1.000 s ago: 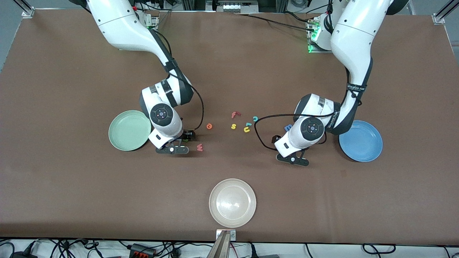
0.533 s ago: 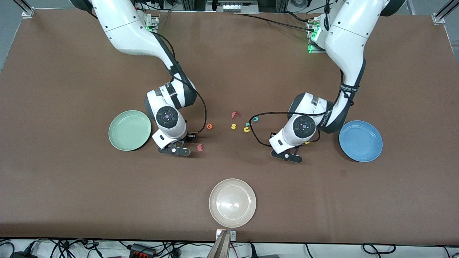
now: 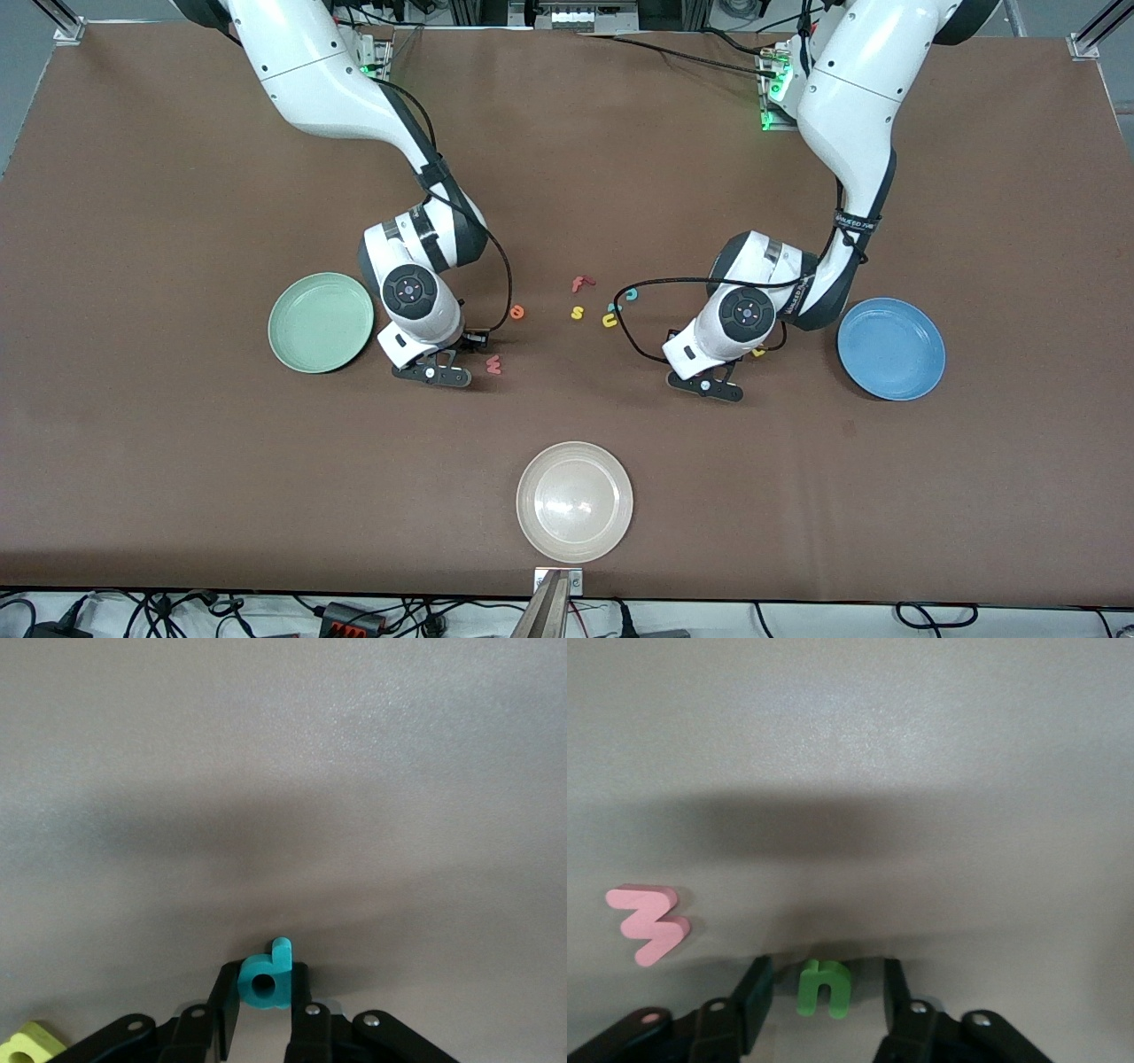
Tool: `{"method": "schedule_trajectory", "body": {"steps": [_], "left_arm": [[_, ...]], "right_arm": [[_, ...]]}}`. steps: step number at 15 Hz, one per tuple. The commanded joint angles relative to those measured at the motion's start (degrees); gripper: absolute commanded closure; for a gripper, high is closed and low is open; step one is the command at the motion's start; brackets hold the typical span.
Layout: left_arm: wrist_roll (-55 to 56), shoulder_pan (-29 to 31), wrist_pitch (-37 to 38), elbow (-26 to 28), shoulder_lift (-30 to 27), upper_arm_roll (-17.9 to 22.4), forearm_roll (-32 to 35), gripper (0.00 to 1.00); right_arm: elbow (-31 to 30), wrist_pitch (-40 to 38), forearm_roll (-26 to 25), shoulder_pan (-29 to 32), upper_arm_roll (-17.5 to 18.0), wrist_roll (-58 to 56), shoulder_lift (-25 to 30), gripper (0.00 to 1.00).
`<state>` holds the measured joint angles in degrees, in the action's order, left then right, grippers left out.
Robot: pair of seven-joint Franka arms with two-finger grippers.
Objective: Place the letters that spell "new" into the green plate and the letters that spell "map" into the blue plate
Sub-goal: 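Drop the green n on the green plate while the left gripper carries the d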
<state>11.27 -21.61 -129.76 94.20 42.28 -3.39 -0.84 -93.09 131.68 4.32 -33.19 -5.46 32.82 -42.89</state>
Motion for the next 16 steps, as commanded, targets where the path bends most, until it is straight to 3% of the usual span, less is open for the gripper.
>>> {"method": "schedule_trajectory", "body": {"steps": [1, 4, 8, 11, 14, 16], "left_arm": [[-0.5, 0.8, 1.2, 0.4, -2.3, 0.5, 0.1, 0.89], [-0.5, 1.6, 10.1, -0.5, -7.2, 1.5, 0.1, 0.89], [-3.0, 6.3, 21.5, -0.4, -12.2, 1.7, 3.6, 0.90], [-12.0, 13.3, 25.8, 0.4, -13.2, 1.5, 5.8, 0.90], [-23.1, 21.0, 22.7, 2.0, -11.9, 1.5, 5.8, 0.90], [-29.1, 23.8, 19.7, 2.3, -9.7, 1.7, 5.8, 0.90]], "right_arm": [[0.8, -0.2, 1.0, -0.7, -0.3, 0.1, -0.3, 0.44], [0.8, -0.3, 1.0, -0.5, -0.3, -0.1, -0.4, 0.54], [0.7, -0.5, 1.0, -0.5, -0.3, -0.2, -0.3, 0.92], [0.7, -1.9, 1.0, -0.3, -0.3, -0.6, 1.0, 0.95], [0.1, -9.5, 0.2, 0.1, -1.2, -0.7, 6.1, 0.95], [-2.3, -12.8, -0.2, 0.2, -5.3, -6.9, 9.1, 0.95]]}}
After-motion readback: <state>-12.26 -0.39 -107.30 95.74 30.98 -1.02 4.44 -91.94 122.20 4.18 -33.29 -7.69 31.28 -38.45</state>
